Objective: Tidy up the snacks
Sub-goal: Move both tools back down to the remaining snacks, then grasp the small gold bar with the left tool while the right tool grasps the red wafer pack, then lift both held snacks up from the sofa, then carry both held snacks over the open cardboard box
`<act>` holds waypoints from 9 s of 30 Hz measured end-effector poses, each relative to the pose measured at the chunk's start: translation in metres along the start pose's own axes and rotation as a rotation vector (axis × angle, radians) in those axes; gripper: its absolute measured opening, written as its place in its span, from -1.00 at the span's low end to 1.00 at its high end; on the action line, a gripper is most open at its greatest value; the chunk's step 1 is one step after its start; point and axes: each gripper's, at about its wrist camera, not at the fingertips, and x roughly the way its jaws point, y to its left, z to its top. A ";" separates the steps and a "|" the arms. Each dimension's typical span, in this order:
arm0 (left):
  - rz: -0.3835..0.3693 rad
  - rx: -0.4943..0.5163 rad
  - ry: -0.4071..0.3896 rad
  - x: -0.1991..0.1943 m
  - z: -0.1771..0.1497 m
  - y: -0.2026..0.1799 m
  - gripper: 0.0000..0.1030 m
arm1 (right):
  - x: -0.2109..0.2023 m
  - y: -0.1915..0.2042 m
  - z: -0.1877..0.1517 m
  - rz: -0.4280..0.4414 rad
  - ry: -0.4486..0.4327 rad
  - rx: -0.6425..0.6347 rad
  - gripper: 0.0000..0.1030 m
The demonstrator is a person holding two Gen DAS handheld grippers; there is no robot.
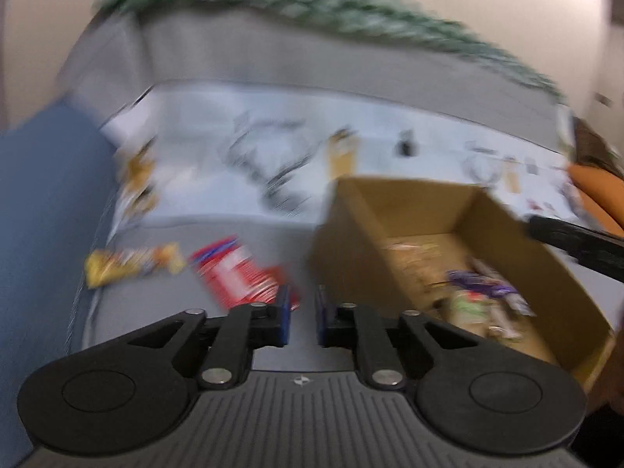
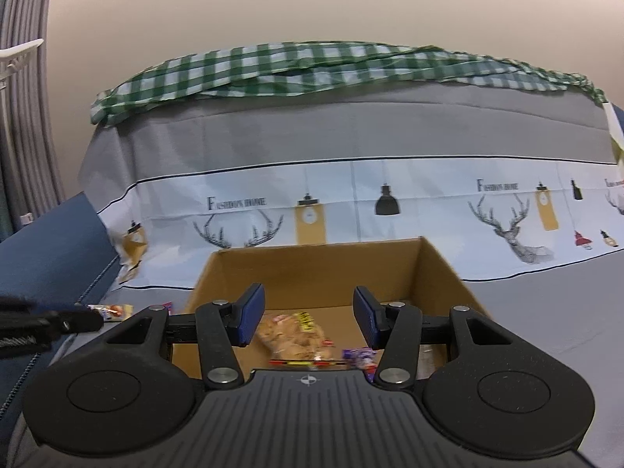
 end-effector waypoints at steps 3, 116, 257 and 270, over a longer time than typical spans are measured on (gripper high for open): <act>0.051 -0.157 0.069 0.012 0.001 0.035 -0.75 | 0.002 0.010 0.001 0.026 -0.001 0.000 0.01; 0.108 -0.307 0.259 0.008 -0.025 0.113 -0.81 | 0.018 0.181 -0.104 0.277 0.448 -0.241 -0.07; -0.075 0.010 -0.185 -0.015 0.036 -0.090 -0.64 | -0.009 -0.052 0.025 -0.019 -0.069 0.018 -0.12; -0.187 0.070 -0.164 0.020 0.034 -0.155 -0.64 | -0.009 -0.076 0.018 -0.051 -0.072 -0.032 -0.12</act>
